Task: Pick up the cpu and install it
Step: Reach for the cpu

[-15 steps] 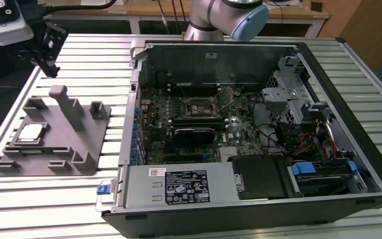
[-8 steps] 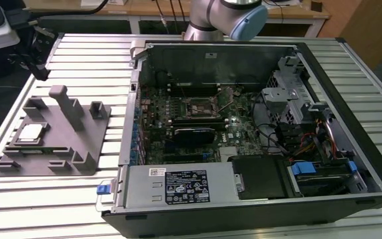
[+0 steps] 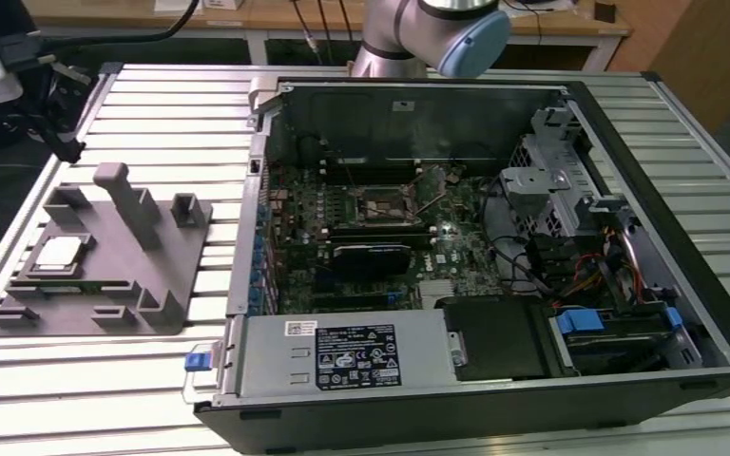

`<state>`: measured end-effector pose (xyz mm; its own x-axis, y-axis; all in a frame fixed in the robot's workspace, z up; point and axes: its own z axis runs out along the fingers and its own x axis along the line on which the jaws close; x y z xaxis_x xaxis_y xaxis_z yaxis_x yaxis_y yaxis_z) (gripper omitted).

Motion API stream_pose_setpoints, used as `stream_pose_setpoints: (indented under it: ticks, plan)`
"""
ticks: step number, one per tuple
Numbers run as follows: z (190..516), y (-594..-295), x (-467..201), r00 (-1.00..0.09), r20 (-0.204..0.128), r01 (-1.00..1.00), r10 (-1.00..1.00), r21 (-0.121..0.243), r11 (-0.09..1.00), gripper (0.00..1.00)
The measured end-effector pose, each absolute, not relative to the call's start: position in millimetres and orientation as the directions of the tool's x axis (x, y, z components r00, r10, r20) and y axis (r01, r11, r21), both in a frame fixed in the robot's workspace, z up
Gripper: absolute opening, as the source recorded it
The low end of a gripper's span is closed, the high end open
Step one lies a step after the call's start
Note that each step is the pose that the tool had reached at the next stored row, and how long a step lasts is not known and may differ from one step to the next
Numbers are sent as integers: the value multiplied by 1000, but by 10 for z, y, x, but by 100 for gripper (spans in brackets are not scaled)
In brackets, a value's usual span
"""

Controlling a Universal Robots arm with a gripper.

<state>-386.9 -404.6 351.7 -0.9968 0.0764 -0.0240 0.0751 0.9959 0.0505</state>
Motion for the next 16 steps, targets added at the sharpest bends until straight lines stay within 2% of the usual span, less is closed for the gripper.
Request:
stream_pose_setpoints:
  ticks: [16]
  plan:
    - [3251,-4047,-4139,-997,-24,75,76,50,996,11]
